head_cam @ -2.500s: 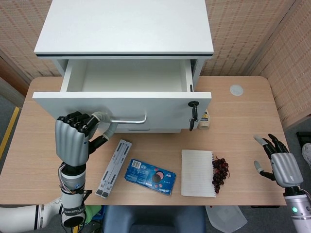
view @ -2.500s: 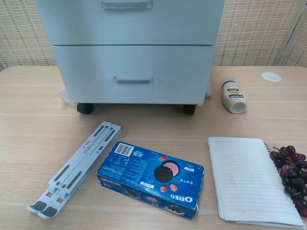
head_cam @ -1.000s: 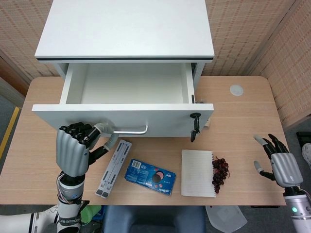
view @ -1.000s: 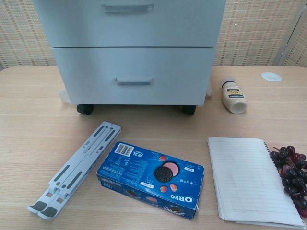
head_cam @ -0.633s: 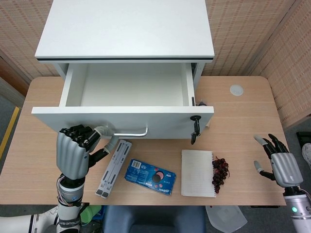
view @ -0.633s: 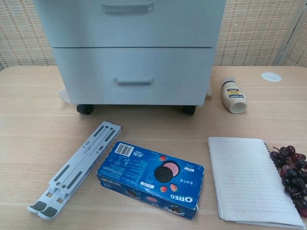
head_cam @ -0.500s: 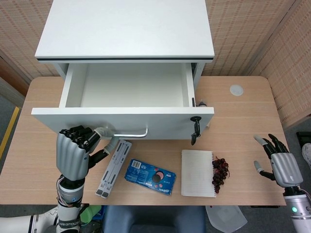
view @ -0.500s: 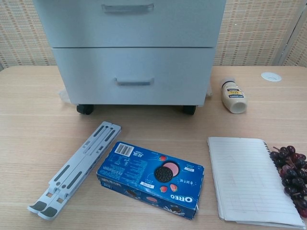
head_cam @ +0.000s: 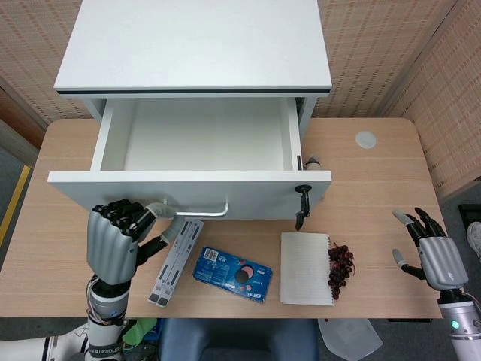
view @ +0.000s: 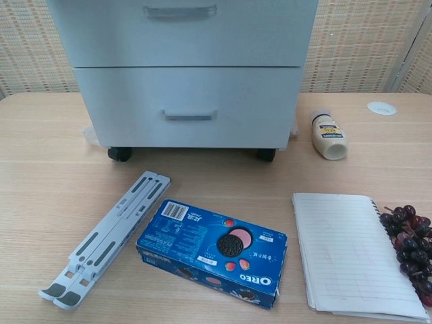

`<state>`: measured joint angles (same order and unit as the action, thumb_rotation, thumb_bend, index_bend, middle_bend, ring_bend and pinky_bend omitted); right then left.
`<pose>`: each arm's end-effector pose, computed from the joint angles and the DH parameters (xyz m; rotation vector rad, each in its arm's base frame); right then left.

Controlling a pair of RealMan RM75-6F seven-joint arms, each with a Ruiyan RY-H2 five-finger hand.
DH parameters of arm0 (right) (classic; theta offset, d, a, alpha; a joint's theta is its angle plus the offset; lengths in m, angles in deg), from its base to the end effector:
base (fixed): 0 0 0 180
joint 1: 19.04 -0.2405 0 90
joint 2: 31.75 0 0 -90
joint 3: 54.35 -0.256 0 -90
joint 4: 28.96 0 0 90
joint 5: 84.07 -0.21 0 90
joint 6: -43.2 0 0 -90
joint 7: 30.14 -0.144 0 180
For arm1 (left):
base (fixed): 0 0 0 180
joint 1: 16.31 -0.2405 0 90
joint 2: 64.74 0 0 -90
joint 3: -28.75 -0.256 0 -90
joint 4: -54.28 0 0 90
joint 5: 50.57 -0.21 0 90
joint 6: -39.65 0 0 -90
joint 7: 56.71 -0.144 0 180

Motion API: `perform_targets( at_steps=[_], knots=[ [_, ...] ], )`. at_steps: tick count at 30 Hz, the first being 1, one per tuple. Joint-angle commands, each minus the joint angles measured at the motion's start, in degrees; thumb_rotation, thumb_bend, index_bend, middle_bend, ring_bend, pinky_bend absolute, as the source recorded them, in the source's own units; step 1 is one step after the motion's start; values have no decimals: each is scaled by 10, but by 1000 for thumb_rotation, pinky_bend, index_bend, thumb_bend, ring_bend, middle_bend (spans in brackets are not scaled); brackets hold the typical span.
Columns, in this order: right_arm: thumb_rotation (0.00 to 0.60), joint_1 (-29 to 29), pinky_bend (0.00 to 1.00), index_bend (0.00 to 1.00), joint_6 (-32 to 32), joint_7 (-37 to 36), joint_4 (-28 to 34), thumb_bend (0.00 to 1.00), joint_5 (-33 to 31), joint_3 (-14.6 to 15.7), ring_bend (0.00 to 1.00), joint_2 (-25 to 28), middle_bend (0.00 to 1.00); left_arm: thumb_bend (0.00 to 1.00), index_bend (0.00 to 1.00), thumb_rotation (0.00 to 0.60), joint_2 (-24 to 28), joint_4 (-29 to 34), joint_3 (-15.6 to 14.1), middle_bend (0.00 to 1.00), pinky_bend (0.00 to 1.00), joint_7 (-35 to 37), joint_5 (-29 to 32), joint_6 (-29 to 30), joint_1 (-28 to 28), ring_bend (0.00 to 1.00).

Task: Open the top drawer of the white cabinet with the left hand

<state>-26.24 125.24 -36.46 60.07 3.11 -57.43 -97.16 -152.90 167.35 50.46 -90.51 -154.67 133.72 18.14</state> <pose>-0.3130 -0.1953 0.1499 1.4217 -0.9660 0.9721 -0.0140 0.2428 0.1387 -1.2215 -0.2516 -1.8766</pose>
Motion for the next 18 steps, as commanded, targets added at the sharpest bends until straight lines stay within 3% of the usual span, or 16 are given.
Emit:
perform_targets(
  at_steps=[1, 14, 18],
  knots=[
    [600, 0, 148, 136, 0, 0, 0, 318, 0, 0, 110, 0, 202, 319, 587, 600, 1, 1, -1, 1000, 1000, 1, -2, 0, -2, 990],
    [600, -1, 149, 136, 0, 2, 1, 317, 0, -1, 110, -1, 202, 319, 585, 600, 2, 9, -4, 1000, 1000, 3, -17, -2, -12, 990],
    [600, -2, 148, 136, -1, 2, 1, 318, 0, -1, 110, -1, 202, 317, 541, 600, 2, 10, -4, 1000, 1000, 6, -20, -2, -15, 986]
  ],
)
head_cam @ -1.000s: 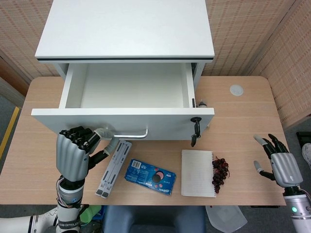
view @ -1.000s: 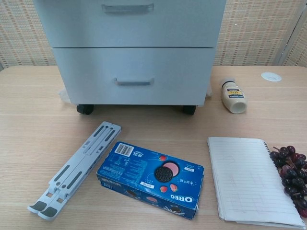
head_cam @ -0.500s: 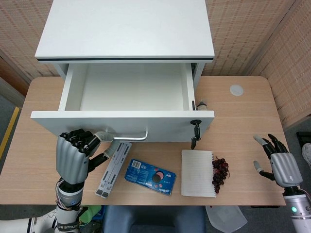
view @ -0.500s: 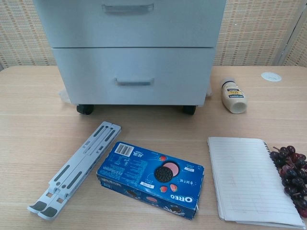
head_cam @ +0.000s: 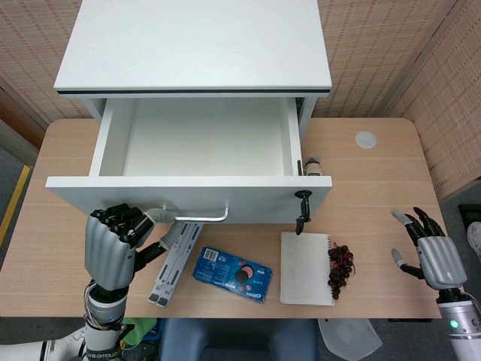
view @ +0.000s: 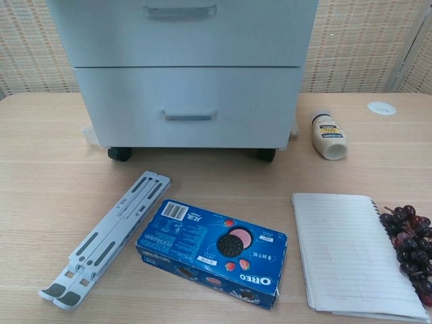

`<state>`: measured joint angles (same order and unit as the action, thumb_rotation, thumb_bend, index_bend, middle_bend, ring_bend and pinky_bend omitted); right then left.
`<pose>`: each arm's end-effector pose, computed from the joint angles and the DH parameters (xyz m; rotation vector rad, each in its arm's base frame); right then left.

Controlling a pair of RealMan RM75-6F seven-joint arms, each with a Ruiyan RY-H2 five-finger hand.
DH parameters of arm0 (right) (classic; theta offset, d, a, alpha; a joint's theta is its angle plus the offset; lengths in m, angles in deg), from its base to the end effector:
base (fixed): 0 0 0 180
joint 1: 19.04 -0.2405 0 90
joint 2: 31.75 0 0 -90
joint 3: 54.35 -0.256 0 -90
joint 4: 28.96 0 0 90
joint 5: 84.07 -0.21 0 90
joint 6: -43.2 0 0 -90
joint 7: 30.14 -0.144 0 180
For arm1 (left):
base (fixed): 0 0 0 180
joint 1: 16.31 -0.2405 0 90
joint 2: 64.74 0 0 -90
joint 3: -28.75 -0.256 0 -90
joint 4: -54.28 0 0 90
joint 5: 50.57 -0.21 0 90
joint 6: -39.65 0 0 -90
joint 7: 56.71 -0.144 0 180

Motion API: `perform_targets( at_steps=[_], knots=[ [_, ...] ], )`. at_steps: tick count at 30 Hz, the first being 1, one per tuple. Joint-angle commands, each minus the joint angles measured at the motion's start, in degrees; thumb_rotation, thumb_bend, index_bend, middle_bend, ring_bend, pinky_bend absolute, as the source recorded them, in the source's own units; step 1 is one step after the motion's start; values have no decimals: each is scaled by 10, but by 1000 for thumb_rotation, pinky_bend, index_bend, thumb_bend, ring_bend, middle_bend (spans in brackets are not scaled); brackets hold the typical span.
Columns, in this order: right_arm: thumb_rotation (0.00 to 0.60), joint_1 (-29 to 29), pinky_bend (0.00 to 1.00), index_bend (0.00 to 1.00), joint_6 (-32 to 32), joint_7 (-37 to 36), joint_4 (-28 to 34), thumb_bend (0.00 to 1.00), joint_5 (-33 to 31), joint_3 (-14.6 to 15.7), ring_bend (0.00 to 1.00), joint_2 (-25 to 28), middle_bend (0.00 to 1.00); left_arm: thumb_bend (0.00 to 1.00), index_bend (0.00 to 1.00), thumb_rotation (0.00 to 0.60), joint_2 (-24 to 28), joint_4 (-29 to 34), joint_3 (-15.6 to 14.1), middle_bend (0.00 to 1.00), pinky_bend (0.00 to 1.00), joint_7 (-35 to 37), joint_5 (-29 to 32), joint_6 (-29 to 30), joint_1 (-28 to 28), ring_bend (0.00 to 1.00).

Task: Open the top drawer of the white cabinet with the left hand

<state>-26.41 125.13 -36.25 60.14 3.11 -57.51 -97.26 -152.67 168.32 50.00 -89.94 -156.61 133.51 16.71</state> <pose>-0.3120 -0.1965 0.1491 1.4243 -0.9640 0.9735 -0.0159 0.2359 0.1402 -1.2254 -0.2502 -1.8944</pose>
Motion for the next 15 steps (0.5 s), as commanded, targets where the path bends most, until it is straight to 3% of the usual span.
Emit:
perform_targets(
  at_steps=[1, 6, 15],
  knots=[
    [600, 0, 148, 136, 0, 0, 0, 318, 0, -1, 110, 0, 202, 316, 515, 600, 1, 0, 0, 1000, 1000, 1, -1, 0, -1, 984],
    [600, -1, 148, 136, 0, 0, -1, 318, -1, -1, 110, -1, 202, 309, 407, 600, 1, 0, -1, 1000, 1000, 3, -6, -1, -5, 979],
    [600, -1, 148, 136, -1, -1, -1, 317, -2, -1, 109, -1, 202, 262, 376, 600, -1, -2, -1, 1000, 1000, 5, -11, -3, -8, 978]
  ],
)
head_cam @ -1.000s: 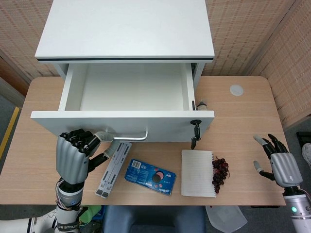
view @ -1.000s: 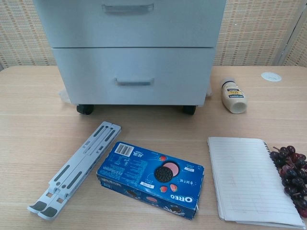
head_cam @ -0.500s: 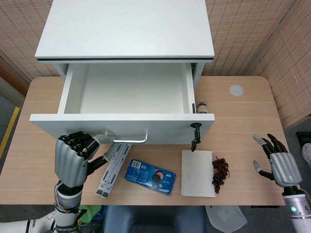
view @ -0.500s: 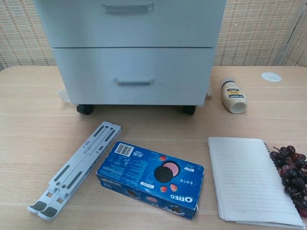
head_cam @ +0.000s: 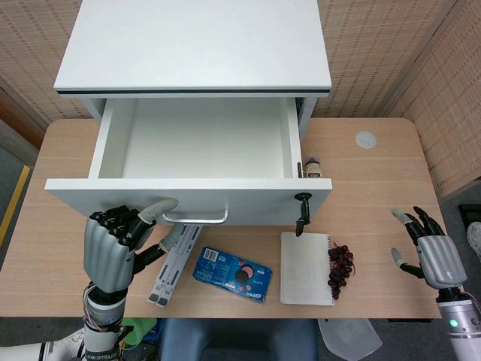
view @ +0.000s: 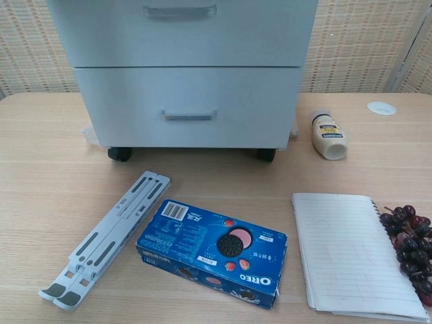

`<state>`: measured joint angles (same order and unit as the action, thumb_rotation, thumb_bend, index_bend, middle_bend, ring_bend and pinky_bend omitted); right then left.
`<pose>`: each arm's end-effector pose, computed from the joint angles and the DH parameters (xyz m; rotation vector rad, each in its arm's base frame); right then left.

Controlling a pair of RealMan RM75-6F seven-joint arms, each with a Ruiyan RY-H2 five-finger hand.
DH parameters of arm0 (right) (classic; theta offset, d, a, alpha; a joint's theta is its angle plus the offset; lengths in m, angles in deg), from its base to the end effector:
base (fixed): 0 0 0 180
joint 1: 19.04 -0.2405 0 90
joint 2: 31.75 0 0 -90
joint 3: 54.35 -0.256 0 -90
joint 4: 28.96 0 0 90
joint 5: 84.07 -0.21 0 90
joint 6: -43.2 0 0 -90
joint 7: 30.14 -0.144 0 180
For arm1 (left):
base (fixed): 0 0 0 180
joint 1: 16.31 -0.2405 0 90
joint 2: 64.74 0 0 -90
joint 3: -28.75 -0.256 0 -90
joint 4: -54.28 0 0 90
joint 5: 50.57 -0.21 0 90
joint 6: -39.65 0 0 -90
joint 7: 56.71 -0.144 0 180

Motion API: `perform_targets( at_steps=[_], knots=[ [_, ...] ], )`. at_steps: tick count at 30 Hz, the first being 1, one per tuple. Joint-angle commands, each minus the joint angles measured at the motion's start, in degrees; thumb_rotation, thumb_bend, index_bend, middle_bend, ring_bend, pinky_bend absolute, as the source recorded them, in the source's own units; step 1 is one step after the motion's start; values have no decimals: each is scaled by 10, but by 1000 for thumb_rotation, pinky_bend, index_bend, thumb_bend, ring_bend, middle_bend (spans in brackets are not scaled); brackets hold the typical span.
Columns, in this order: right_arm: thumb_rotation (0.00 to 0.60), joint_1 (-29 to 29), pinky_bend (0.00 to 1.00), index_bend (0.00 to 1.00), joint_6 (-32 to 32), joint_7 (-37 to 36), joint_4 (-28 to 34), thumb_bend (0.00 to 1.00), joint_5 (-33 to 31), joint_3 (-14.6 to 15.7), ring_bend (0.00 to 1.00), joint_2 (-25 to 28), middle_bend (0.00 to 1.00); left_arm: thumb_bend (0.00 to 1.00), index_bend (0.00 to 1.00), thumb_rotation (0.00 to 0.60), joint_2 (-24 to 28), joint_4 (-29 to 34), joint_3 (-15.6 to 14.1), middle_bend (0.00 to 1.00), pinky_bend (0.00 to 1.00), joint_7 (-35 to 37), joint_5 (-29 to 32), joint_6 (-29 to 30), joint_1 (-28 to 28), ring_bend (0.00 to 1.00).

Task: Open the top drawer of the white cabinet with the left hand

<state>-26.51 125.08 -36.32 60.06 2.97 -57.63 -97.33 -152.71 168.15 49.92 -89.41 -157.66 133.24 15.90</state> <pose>-0.3120 -0.1975 0.1492 1.4220 -0.9639 0.9753 -0.0178 0.2338 0.1395 -1.2296 -0.2448 -1.8981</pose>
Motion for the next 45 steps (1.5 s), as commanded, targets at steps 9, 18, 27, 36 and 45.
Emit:
perform_targets(
  at_steps=[9, 18, 27, 36, 45],
  knots=[
    [600, 1, 148, 136, 1, -1, -1, 318, -1, 1, 110, 0, 202, 260, 368, 600, -8, -10, 0, 1000, 1000, 1, -4, -5, 0, 978],
    [600, 0, 148, 136, -2, -1, -2, 318, -2, 1, 110, -1, 202, 260, 356, 600, -14, -18, -4, 1000, 1000, 3, -20, 3, -4, 977],
    [600, -1, 148, 136, -3, 3, 1, 318, -2, 0, 110, -1, 202, 260, 394, 600, -3, -24, -13, 1000, 1000, 20, -39, 23, -22, 977],
    [600, -4, 148, 136, -6, 10, 8, 318, -1, 0, 110, -1, 202, 311, 625, 600, 17, -28, -16, 1000, 1000, 52, -55, 56, -46, 977],
    [600, -6, 148, 136, -9, 19, 16, 318, -2, -1, 109, 1, 202, 432, 769, 600, 40, -34, -17, 1000, 1000, 81, -56, 78, -67, 977]
  ],
)
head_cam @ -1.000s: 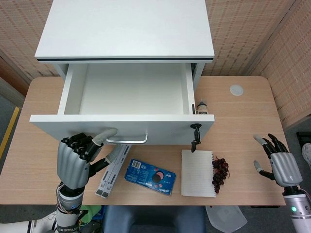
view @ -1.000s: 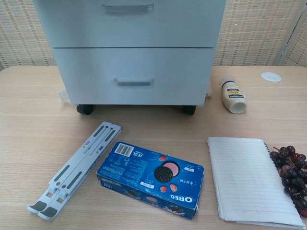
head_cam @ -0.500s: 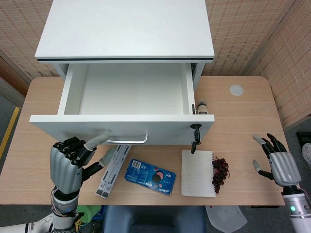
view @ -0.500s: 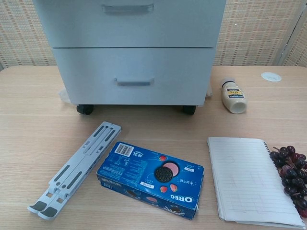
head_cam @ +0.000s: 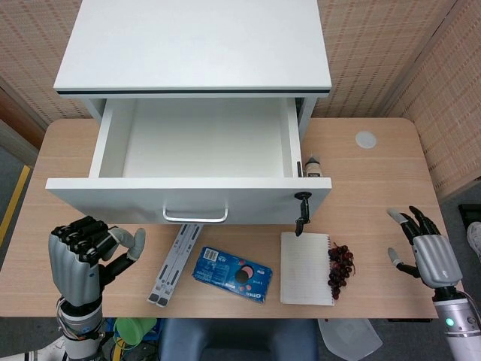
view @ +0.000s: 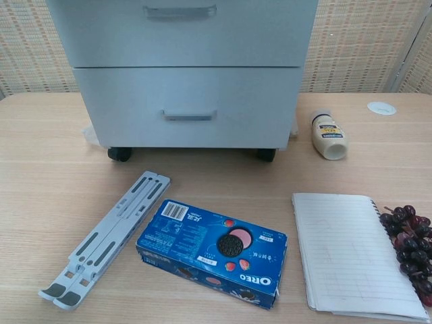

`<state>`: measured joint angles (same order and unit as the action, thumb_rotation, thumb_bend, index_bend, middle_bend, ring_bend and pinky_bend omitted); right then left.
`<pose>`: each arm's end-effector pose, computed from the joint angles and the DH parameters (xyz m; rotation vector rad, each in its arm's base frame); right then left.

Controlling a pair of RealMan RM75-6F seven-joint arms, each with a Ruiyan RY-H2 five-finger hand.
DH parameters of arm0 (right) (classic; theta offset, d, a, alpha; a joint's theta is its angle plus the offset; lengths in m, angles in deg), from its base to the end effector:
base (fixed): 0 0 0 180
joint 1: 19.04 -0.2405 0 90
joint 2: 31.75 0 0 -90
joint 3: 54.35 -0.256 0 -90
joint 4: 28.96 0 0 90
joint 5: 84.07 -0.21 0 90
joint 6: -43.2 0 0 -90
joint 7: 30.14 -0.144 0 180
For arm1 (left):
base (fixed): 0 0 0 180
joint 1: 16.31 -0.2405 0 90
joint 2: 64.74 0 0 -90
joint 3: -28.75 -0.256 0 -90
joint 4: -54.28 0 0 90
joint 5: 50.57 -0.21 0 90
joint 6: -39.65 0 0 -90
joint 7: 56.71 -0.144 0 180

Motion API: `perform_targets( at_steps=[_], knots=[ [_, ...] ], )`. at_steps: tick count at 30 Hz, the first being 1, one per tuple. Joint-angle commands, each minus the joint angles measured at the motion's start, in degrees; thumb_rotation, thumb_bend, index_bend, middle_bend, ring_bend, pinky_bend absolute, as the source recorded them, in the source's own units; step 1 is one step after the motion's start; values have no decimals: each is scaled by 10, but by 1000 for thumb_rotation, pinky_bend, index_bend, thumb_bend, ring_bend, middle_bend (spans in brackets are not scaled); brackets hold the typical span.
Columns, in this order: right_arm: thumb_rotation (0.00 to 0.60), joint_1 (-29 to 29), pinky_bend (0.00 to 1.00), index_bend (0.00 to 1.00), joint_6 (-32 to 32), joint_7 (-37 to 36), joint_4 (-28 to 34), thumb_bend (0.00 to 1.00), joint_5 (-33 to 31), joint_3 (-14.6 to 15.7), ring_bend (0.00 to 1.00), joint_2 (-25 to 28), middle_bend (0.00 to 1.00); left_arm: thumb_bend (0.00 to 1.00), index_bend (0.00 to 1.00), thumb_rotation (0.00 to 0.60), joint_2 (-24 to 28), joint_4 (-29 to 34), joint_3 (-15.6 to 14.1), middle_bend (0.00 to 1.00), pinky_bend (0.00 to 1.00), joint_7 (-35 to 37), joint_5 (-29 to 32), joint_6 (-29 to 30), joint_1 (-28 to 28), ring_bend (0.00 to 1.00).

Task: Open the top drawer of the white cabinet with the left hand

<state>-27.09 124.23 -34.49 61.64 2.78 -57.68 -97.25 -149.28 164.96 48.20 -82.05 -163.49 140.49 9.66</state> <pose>-0.3057 -0.2001 0.1452 1.4388 -0.9646 0.9686 -0.0578 0.2210 0.1546 -1.1471 -0.2066 -1.9310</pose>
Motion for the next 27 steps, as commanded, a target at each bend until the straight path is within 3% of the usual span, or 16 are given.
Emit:
perform_targets(
  at_steps=[1, 12, 27],
  knots=[
    [600, -1, 148, 136, -2, 2, 1, 318, 0, 0, 110, 0, 202, 438, 771, 600, 7, -4, 1, 1000, 1000, 10, 2, 7, -7, 977],
    [600, -5, 148, 136, -7, 11, 9, 318, -2, -1, 110, 1, 202, 491, 796, 600, 28, -53, -14, 1000, 1000, 70, -7, 56, -41, 978],
    [600, -12, 148, 136, -14, 16, 12, 317, -2, -2, 110, -3, 202, 493, 796, 600, 56, -131, -34, 1000, 1000, 126, 25, 102, -92, 969]
  ],
)
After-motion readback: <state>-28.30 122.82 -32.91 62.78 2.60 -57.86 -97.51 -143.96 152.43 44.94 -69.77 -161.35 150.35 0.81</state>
